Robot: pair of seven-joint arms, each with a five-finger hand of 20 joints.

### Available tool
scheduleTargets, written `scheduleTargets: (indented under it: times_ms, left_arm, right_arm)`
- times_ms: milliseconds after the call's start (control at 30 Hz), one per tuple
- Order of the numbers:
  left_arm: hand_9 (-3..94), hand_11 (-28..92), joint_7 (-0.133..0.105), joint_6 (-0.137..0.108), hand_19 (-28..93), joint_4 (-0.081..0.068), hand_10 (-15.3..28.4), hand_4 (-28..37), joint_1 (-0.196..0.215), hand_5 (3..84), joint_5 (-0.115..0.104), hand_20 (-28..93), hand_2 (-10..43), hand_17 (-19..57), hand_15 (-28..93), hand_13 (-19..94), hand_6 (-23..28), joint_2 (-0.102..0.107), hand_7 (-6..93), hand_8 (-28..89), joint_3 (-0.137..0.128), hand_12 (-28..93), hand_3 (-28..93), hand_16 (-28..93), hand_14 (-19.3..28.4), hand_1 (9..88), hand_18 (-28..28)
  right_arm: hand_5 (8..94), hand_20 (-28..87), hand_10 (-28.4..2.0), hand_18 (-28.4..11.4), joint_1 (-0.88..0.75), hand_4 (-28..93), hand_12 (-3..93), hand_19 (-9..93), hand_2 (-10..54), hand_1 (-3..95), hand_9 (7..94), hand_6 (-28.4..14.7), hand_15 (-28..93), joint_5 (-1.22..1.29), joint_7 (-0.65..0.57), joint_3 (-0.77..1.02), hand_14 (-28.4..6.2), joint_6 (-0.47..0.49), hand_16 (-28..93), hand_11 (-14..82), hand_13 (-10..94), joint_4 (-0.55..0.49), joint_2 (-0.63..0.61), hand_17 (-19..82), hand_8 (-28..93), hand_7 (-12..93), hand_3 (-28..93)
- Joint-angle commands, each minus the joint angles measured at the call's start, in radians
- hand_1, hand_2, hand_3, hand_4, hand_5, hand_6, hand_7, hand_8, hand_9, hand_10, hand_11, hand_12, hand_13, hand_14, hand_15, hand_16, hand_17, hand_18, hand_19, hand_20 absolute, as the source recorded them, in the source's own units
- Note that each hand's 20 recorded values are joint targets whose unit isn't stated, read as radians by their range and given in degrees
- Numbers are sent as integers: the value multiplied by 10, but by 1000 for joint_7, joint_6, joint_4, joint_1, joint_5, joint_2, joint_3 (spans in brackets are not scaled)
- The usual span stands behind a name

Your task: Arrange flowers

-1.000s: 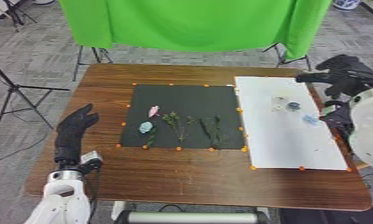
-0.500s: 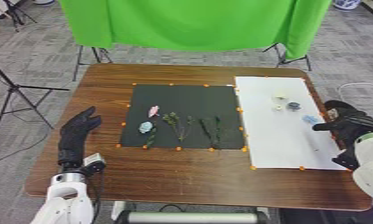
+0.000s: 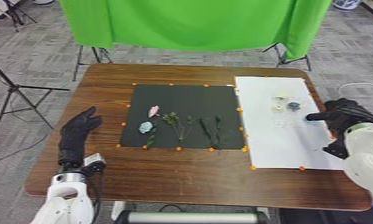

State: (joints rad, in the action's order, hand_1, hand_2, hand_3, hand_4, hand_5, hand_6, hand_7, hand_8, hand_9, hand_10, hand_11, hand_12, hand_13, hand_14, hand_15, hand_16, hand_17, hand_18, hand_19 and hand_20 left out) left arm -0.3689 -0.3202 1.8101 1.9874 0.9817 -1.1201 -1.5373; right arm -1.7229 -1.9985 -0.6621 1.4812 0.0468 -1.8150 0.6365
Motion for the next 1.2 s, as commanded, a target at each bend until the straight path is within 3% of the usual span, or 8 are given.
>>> scheduleTargets:
  times_ms: [33,267,367,433,533,733,933,1200]
  left_arm:
    - [517,211,10,10,68,-3,133,-283,15,487,1,146,-95,44,220,398,3,-17,165,-97,11,96,693,-29,167,242,118]
    - [516,211,14,11,68,-4,132,-283,14,488,2,146,-95,44,221,397,4,-17,165,-98,12,96,694,-29,166,244,118]
    - [517,212,15,8,68,-3,132,-283,18,488,-1,146,-95,43,221,398,4,-17,164,-97,9,96,695,-29,166,245,119]
    - [517,212,15,7,69,-2,132,-283,23,488,-2,146,-95,43,221,398,4,-16,165,-97,5,96,695,-29,166,245,119]
    - [517,212,14,6,69,-3,132,-283,23,488,-5,145,-95,43,221,398,4,-13,164,-97,2,95,695,-29,167,246,119]
    - [517,212,14,8,69,-4,133,-283,17,488,-5,145,-95,43,221,398,4,-10,164,-97,4,95,697,-29,166,245,119]
    - [516,211,15,6,69,-4,133,-283,12,488,-8,145,-95,43,221,397,4,4,164,-96,2,96,702,-30,167,242,119]
    - [516,211,15,5,69,0,133,-283,18,488,-8,145,-95,43,221,397,4,7,163,-97,-1,96,708,-29,167,241,119]
  right_arm:
    - [553,499,-138,-168,120,-167,175,932,-95,273,697,-12,597,-30,1,-133,-64,-41,266,139,859,91,9,574,-78,131,655]
    - [586,499,-129,-159,146,-174,178,932,-95,336,733,-1,593,-73,-15,-211,-51,-129,264,167,879,118,9,589,-87,163,673]
    - [635,512,-119,-148,137,-195,183,932,-95,426,782,8,594,-130,-4,-259,-41,-246,271,194,896,134,-2,611,-38,198,671]
    - [696,524,-102,-139,136,-207,270,932,-95,522,836,8,596,-148,5,-278,-29,-265,277,147,913,135,-12,630,34,246,637]
    - [756,537,-87,-132,136,-214,339,932,-95,584,893,8,594,-144,22,-290,-21,-238,288,90,924,127,-29,643,48,280,630]
    - [770,540,-85,-129,164,-224,354,932,-95,602,910,7,595,-161,46,-325,-16,-267,291,76,927,121,-62,647,45,285,632]
    - [784,544,-89,-126,154,-218,360,932,-95,604,924,1,597,-174,61,-236,-10,-320,291,81,935,24,-113,657,49,282,641]
    - [798,552,-94,-125,237,-209,363,932,-95,600,933,-7,598,-136,139,-232,-9,-326,291,89,937,-89,-164,662,65,264,649]
